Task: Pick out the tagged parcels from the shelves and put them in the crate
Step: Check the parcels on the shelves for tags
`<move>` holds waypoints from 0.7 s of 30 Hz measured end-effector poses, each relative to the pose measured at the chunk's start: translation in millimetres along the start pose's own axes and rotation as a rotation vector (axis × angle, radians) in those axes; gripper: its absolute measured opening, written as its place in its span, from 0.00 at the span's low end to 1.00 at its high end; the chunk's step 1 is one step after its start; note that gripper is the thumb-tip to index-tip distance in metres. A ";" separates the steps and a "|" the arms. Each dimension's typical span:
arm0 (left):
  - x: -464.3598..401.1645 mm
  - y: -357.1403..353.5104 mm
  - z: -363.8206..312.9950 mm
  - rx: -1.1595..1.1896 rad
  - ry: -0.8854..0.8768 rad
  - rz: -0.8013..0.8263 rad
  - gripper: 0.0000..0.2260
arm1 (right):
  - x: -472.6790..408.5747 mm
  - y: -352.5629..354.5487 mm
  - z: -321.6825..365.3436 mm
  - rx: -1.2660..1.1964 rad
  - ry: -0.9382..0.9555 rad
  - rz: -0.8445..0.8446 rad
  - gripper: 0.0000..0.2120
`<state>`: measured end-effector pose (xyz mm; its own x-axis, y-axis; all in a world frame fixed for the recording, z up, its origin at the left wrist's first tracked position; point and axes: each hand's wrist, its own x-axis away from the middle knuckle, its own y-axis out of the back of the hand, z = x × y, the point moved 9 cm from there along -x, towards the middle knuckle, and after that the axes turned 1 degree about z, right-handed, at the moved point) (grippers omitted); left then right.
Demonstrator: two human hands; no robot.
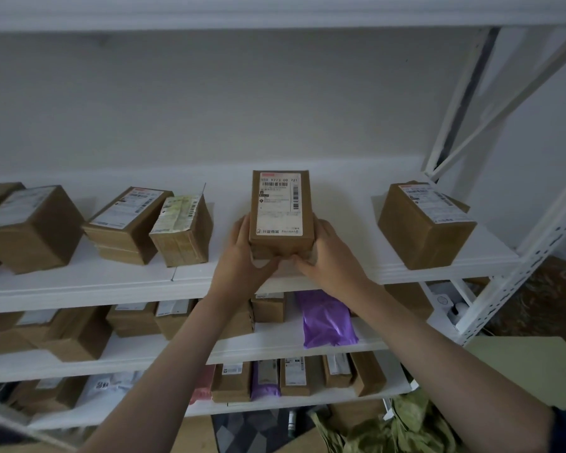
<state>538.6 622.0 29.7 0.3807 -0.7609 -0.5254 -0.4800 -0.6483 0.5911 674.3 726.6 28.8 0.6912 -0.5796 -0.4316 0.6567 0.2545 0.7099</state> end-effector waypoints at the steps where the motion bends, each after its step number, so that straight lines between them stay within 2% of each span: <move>1: 2.4 3.6 -6.1 -0.009 -0.035 -0.033 0.40 | 3.1 5.6 5.5 -0.018 0.033 -0.029 0.36; 6: 7.7 15.8 -26.6 -0.040 -0.097 -0.145 0.40 | 9.3 22.5 23.0 -0.041 0.116 -0.113 0.35; 21: 6.9 17.9 -29.6 -0.090 -0.127 -0.124 0.40 | 12.9 29.8 27.3 -0.008 0.126 -0.143 0.35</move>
<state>556.0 604.3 54.7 0.3265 -0.6693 -0.6674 -0.3605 -0.7409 0.5667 694.5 705.5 59.6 0.6224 -0.5092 -0.5945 0.7532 0.1830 0.6318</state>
